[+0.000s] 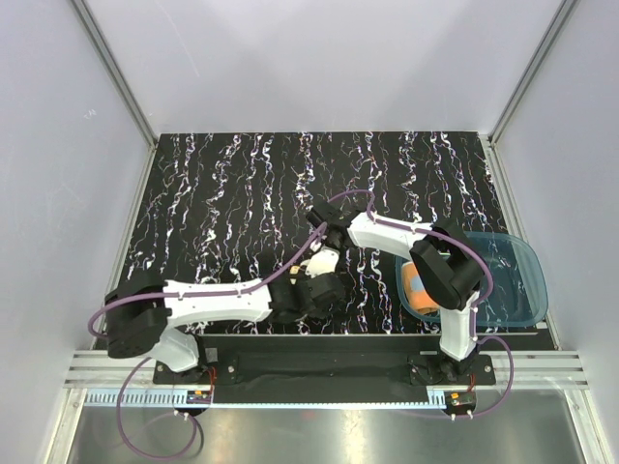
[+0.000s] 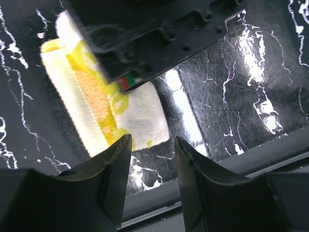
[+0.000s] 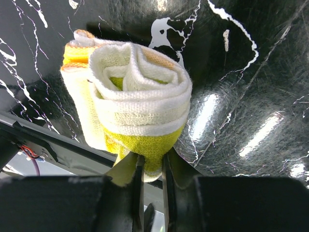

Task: Roll the towels
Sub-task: Roll the towel

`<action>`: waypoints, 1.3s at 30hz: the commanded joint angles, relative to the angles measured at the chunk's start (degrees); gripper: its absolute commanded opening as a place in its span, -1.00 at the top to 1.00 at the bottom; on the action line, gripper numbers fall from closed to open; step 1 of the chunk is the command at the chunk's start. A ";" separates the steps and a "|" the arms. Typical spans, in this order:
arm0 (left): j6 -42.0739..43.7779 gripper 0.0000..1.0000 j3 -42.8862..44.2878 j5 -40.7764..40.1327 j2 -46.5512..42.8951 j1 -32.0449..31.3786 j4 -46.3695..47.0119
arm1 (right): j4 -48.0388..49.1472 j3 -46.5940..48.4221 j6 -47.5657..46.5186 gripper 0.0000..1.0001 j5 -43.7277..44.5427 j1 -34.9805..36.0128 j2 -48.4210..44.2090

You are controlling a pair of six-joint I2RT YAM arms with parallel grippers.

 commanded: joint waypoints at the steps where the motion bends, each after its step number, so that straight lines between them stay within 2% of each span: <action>1: -0.13 0.09 3.18 -2.77 2.25 -0.43 2.65 | -1.06 0.63 0.32 0.79 1.84 1.04 0.84; 7: -1.01 0.10 6.26 -4.00 9.19 -0.78 -0.16 | -1.06 0.98 -0.04 0.78 1.40 1.13 0.84; 14: -5.83 0.11 7.75 -7.33 15.26 -1.40 -5.07 | -0.79 0.99 -0.47 0.69 0.08 1.13 0.76; 23: -11.11 0.05 8.37 -13.40 17.28 -2.37 -13.34 | 0.35 0.90 -0.91 0.56 -2.03 1.13 0.93; 34: -13.57 -0.01 9.51 -12.26 22.73 -2.98 -17.47 | 0.17 2.22 -1.97 0.40 -4.66 1.22 0.67; 36: -14.80 0.05 9.51 -11.82 23.87 -2.90 -18.35 | 0.52 2.13 -2.49 0.36 -5.98 1.13 0.49; 39: -15.42 0.48 9.07 -11.47 24.23 -2.81 -19.14 | 0.26 2.13 -3.37 0.28 -6.95 0.87 0.23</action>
